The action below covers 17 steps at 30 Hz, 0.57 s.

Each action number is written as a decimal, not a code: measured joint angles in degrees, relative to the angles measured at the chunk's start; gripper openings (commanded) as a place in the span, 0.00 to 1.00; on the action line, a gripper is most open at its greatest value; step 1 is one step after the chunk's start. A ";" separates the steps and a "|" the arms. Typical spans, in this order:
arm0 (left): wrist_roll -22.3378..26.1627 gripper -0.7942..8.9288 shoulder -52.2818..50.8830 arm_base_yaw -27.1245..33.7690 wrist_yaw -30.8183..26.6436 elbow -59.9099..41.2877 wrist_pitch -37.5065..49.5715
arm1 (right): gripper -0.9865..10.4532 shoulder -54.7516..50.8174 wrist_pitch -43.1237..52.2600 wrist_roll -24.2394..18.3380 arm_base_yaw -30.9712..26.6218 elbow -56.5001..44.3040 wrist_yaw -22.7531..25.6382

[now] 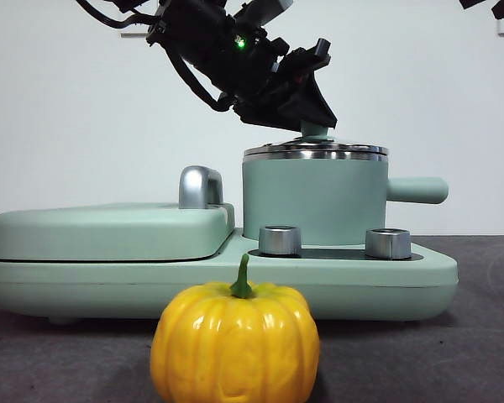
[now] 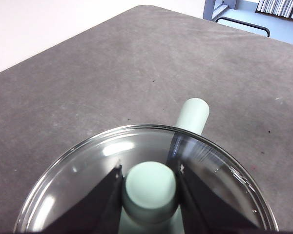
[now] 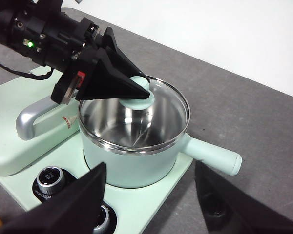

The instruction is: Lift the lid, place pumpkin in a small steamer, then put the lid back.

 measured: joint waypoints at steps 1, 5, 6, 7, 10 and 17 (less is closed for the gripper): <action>0.33 0.09 0.00 0.00 -0.02 0.00 0.00 | 0.34 0.00 0.00 -0.02 0.00 0.00 0.00; 0.90 0.09 0.00 0.00 -0.02 0.00 0.04 | 0.34 0.00 0.00 -0.02 0.00 0.00 0.00; 0.90 0.09 0.00 0.00 -0.02 0.00 0.07 | 0.34 0.00 0.00 0.00 0.02 0.00 0.00; 0.92 0.09 0.00 0.00 -0.02 0.04 0.04 | 0.34 0.00 0.00 -0.02 0.00 0.00 0.00; 1.03 0.09 -0.13 0.00 -0.13 0.28 -0.42 | 0.34 0.00 0.00 0.00 0.00 0.00 0.00; 1.09 0.09 -3.04 -0.09 -1.75 1.57 -2.10 | 0.34 0.00 0.00 0.00 0.00 0.00 0.00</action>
